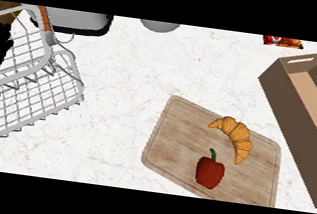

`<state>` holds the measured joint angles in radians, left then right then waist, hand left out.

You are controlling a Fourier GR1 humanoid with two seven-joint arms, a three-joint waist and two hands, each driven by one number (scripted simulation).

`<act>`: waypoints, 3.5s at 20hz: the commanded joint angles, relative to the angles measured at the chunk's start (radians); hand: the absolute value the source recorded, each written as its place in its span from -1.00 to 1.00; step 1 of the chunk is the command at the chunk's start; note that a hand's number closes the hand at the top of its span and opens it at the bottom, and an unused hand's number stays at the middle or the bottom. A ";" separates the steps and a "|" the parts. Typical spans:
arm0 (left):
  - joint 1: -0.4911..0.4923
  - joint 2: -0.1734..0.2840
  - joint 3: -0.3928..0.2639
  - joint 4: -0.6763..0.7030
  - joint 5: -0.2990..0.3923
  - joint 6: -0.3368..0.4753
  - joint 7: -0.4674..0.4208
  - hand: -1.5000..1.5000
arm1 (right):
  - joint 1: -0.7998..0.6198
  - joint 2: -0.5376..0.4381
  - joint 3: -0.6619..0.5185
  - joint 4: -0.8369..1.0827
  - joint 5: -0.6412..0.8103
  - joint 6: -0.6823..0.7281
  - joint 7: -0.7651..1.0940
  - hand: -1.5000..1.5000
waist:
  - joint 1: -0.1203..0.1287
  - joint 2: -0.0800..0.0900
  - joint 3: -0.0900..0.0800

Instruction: Pick the bell pepper from the cutting board and place it in the cardboard box

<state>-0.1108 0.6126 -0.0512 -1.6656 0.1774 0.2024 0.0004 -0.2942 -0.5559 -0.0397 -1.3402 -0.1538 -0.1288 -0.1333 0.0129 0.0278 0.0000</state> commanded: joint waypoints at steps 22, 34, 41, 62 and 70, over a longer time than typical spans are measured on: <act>0.037 -0.045 -0.107 -0.046 -0.020 -0.172 -0.040 0.00 | 0.556 -0.293 0.282 -0.889 0.672 -0.083 0.565 -1.00 | -0.083 -0.028 -0.009; -0.056 -0.093 -0.154 -0.027 -0.058 -0.203 -0.021 0.00 | 0.374 -0.310 0.594 -1.037 0.794 0.332 1.120 -1.00 | 0.002 -0.016 -0.010; -0.084 -0.092 -0.129 0.028 -0.063 -0.237 -0.039 0.00 | 0.204 -0.129 0.744 -0.946 0.773 0.465 1.383 -1.00 | 0.012 -0.015 -0.009; -0.060 -0.144 -0.096 0.019 -0.097 -0.253 -0.024 0.00 | 0.039 0.282 0.834 -0.518 0.968 0.552 1.462 -1.00 | -0.023 -0.024 -0.003; -0.087 -0.151 -0.064 0.033 -0.104 -0.268 -0.020 0.00 | 0.062 0.365 0.822 -0.428 1.067 0.554 1.433 -1.00 | -0.034 -0.026 -0.002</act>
<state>-0.1848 0.5249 -0.0584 -1.7195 0.0597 -0.0514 -0.0412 -0.2362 -0.2631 0.7587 -1.7905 0.8717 0.3659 1.1158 -0.0044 -0.0164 0.0152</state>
